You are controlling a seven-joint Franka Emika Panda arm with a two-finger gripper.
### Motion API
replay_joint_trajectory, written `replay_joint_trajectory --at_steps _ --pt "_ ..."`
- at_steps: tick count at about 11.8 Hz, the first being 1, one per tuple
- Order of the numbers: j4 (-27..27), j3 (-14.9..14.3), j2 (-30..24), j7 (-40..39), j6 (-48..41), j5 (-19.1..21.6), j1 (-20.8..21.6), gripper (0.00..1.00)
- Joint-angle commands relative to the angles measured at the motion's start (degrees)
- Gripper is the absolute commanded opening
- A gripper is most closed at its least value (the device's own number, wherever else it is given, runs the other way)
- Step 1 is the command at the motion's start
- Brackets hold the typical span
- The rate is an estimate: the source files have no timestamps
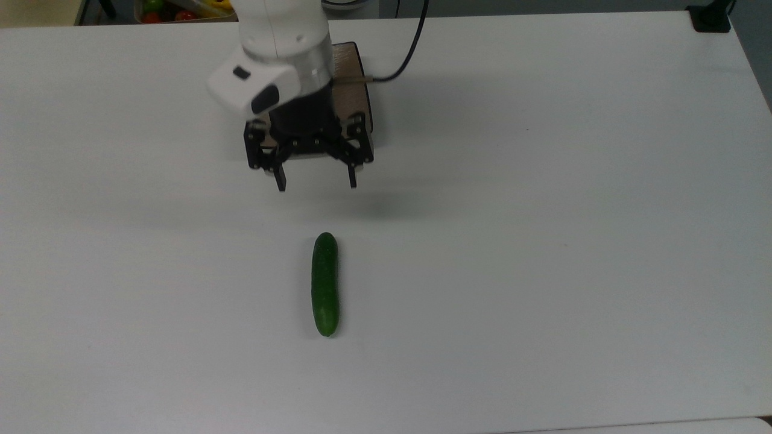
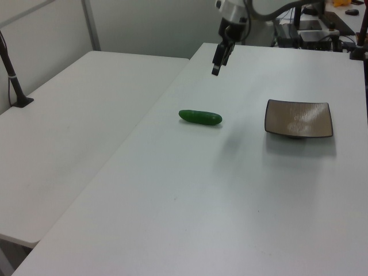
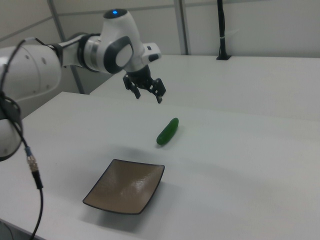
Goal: Cucumber placed on a ceramic plate
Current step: 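Move the open gripper over the green cucumber and lower it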
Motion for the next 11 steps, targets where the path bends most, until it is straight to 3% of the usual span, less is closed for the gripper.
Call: replay_joint_trajectory --at_steps 1,5,11 --pt "6.36 -0.20 7.86 1.41 3.21 -0.63 0.20 1.00" --pt "8.10 -0.12 14.27 5.02 7.71 -5.73 0.46 1.00" --pt "10.93 -0.03 20.79 5.81 9.99 -8.80 0.55 1.00"
